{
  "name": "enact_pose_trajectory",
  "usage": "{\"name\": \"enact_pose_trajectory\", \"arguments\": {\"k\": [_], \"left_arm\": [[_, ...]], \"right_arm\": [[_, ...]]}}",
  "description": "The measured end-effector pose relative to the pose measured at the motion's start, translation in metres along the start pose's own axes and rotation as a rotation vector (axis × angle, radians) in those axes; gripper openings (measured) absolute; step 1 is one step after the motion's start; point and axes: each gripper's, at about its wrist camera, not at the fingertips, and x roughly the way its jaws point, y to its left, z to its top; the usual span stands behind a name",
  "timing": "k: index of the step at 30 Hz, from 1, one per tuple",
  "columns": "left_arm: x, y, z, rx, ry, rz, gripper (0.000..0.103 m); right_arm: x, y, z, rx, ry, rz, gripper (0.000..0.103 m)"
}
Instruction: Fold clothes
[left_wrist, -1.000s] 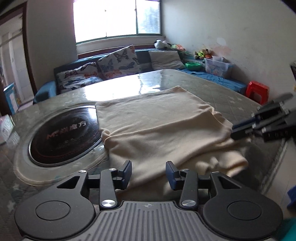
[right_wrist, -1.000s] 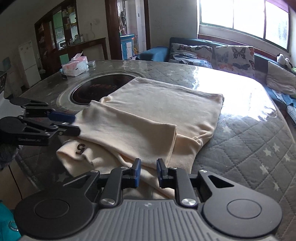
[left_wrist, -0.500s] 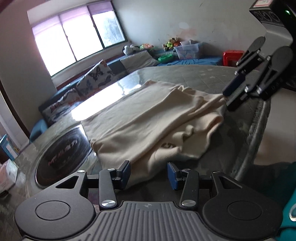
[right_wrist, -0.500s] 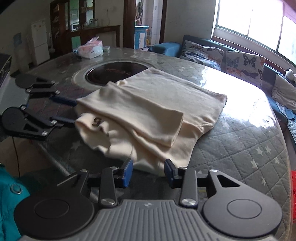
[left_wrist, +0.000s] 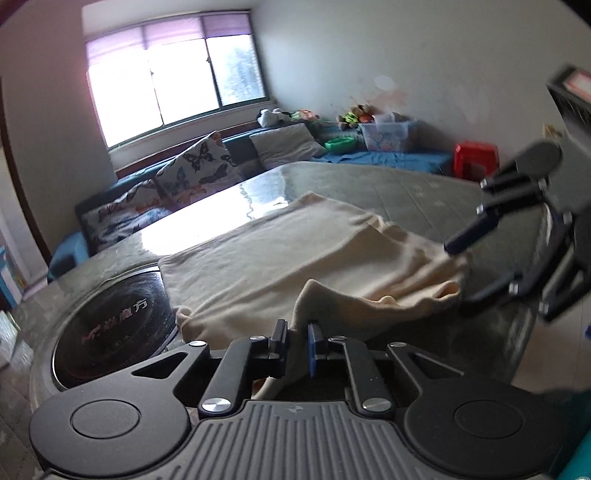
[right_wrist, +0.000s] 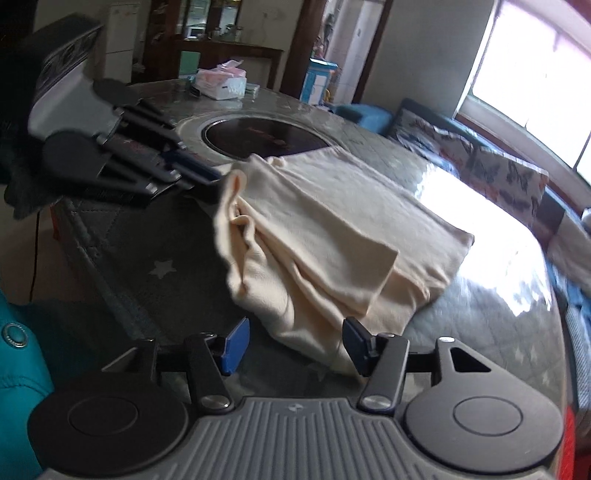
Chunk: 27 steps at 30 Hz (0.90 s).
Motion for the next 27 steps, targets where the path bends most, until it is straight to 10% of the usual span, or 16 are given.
{"name": "enact_pose_trajectory", "arguments": {"k": [20,27], "left_arm": [[0.0,0.021,-0.02,0.067,0.064,-0.009,0.035],[-0.003,0.019,-0.023,0.117,0.043,0.012,0.009]], "right_arm": [[0.034,-0.046,0.028,0.178,-0.042,0.118,0.012],[0.023,-0.042,0.027,0.207,-0.084,0.103,0.009]]}}
